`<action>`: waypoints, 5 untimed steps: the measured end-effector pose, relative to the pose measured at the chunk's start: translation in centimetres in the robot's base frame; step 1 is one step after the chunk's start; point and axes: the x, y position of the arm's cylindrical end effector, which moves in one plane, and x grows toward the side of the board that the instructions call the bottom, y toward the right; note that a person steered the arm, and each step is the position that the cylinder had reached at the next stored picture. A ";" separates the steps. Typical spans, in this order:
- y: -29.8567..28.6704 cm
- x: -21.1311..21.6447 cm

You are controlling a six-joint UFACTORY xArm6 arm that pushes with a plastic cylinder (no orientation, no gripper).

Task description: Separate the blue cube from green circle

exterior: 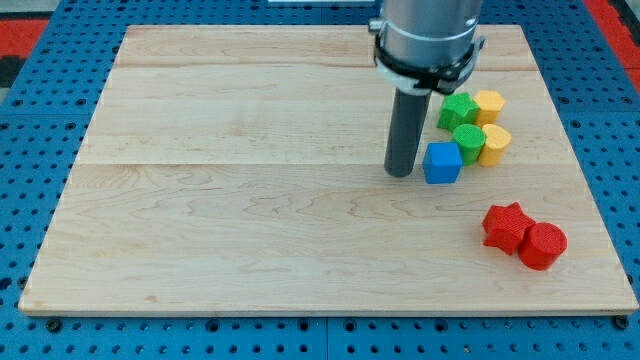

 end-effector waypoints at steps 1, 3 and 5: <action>0.1 -1.8; 5.0 -3.3; 8.6 2.7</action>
